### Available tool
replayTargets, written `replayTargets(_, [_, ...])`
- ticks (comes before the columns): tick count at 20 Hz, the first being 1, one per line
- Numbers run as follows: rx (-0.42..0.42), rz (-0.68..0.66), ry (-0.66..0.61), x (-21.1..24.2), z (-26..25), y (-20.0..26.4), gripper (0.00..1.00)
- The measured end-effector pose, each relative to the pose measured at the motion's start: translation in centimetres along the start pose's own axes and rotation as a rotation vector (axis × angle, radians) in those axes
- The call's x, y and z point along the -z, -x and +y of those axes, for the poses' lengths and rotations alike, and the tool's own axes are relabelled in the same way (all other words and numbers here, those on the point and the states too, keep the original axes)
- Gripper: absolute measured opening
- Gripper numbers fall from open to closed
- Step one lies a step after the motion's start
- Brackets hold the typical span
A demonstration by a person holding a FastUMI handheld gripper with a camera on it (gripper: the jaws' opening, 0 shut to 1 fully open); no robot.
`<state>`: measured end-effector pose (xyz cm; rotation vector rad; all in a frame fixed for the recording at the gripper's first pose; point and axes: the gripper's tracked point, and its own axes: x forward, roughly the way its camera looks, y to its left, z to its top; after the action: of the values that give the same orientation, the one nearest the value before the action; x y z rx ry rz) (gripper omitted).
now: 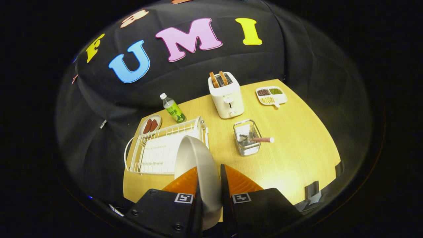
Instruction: Take the plate from the dish rack, then take the spoon from the basket and place it into the plate.
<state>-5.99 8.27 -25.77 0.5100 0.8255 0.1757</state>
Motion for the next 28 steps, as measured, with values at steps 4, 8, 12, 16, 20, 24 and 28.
replayTargets(4, [-0.026,0.050,-0.066,5.2,-2.7,-1.3,0.28])
replayTargets(8, [-0.042,0.134,-0.119,10.0,-4.2,-4.1,0.28])
replayTargets(12, [-0.061,0.159,-0.163,11.3,-4.1,-6.6,0.28])
replayTargets(16, [-0.046,0.177,-0.148,12.2,-4.5,-8.1,0.28])
replayTargets(20, [-0.063,0.185,-0.177,12.7,-4.1,-9.2,0.28])
replayTargets(24, [-0.008,0.201,-0.187,13.1,-5.4,-9.9,0.36])
replayTargets(28, [0.024,0.215,-0.176,13.5,-6.0,-9.8,0.41])
